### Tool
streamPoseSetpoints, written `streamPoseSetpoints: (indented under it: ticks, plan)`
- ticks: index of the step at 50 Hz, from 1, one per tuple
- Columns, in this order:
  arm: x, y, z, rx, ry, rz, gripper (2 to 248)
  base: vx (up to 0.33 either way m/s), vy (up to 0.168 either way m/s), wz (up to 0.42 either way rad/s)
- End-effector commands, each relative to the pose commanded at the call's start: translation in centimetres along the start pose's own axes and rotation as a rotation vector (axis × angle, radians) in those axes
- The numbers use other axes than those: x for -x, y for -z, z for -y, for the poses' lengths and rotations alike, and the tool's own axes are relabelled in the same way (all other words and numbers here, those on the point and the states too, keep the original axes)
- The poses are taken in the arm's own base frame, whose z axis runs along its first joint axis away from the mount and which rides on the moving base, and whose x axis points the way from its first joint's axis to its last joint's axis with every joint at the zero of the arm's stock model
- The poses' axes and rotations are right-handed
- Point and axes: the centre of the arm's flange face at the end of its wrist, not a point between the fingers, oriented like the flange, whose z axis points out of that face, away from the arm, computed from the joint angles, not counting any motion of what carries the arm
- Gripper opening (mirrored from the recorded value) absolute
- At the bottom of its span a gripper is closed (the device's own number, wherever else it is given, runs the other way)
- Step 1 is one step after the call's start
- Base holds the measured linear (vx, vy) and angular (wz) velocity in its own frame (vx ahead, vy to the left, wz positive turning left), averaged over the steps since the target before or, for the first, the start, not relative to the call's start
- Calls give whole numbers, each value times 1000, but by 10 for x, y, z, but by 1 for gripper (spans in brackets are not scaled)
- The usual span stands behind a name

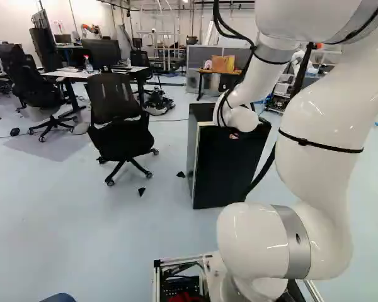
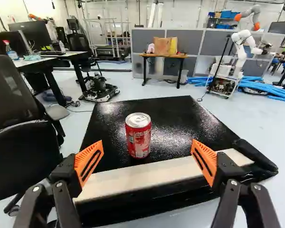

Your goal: Grab a drink from the fridge

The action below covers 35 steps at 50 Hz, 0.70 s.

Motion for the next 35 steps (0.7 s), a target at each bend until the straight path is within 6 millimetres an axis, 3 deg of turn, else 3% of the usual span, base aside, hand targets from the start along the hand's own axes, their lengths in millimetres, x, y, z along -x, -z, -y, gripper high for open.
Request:
streamPoseSetpoints:
  ticks: [35]
  plan:
    - [19, -41, 6, -41, 22, -79, 247, 0, 0, 0]
